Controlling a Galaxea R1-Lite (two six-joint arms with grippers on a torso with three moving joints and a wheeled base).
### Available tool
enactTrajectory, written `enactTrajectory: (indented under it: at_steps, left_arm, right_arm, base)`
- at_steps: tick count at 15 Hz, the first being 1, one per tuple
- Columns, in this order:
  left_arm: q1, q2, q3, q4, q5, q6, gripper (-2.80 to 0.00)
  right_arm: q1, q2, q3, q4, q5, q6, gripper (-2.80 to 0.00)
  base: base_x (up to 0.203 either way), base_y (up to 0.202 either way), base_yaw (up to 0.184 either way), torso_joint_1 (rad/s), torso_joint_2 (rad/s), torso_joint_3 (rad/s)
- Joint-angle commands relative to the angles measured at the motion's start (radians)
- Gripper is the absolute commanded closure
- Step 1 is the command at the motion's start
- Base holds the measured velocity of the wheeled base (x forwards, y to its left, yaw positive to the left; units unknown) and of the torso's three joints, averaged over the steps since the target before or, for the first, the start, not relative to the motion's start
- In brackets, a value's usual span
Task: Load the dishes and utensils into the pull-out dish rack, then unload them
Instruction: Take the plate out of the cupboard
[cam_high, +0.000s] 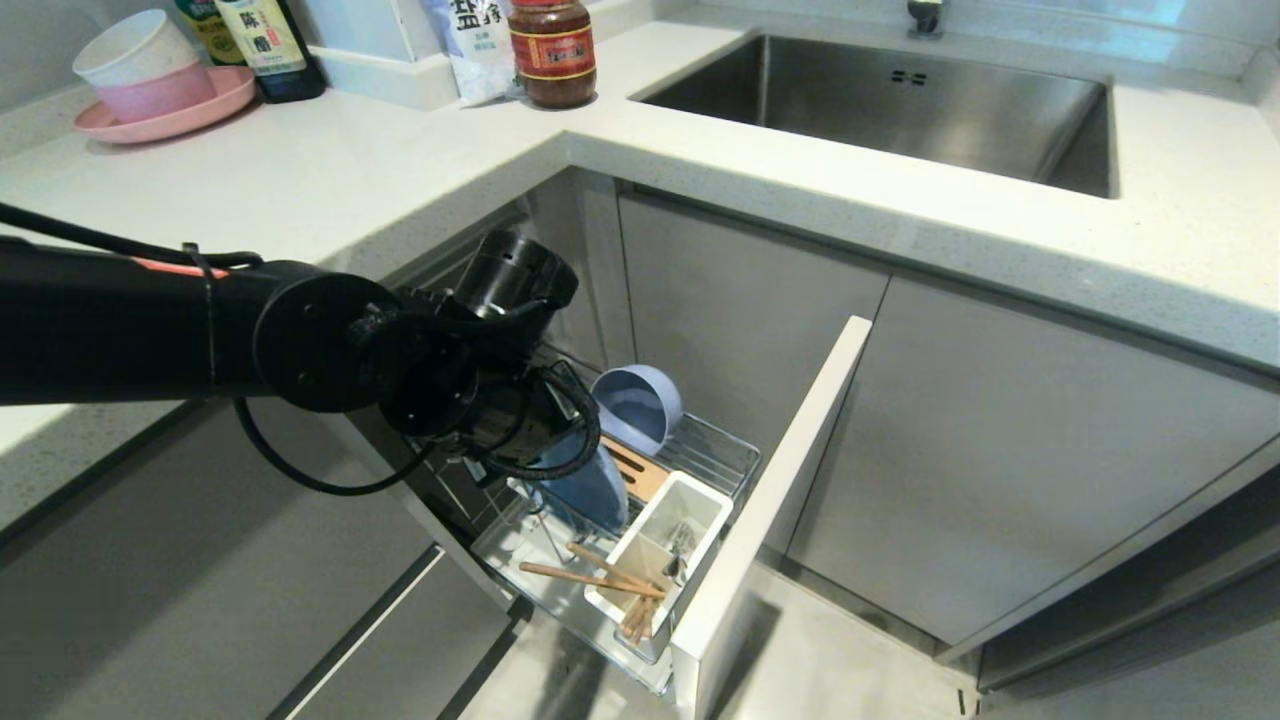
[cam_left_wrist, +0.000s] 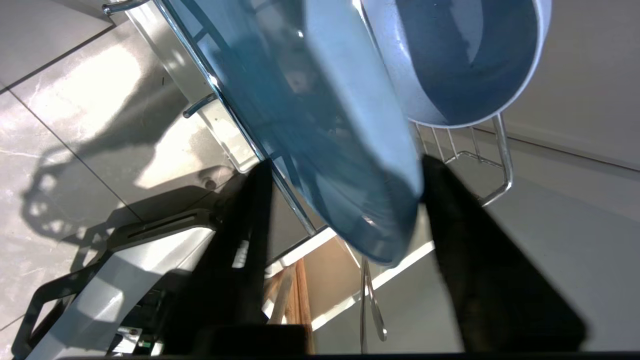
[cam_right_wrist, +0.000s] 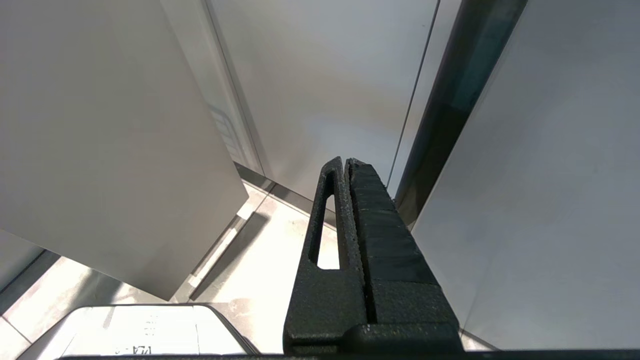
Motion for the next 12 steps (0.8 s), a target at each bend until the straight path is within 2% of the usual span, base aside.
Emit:
enactTrajectory:
  at_steps: [1, 7, 12]
  left_arm:
    - [-0.001, -0.009, 0.000, 0.002, 0.002, -0.005, 0.00]
    - [-0.004, -0.023, 0.002, 0.002, 0.001, -0.005, 0.00]
    - [-0.028, -0.094, 0.003, 0.002, 0.001, -0.009, 0.00]
  right_arm:
    - [0.000, -0.004, 0.002, 0.000, 0.000, 0.001, 0.00]
    - [0.000, -0.004, 0.002, 0.000, 0.000, -0.018, 0.00]
    - [0.000, -0.004, 0.002, 0.000, 0.000, 0.000, 0.00]
  base:
    - [0.000, 0.000, 0.000, 0.000, 0.00, 0.000]
    - [0.000, 0.000, 0.000, 0.000, 0.00, 0.000]
    - [0.000, 0.000, 0.000, 0.000, 0.00, 0.000]
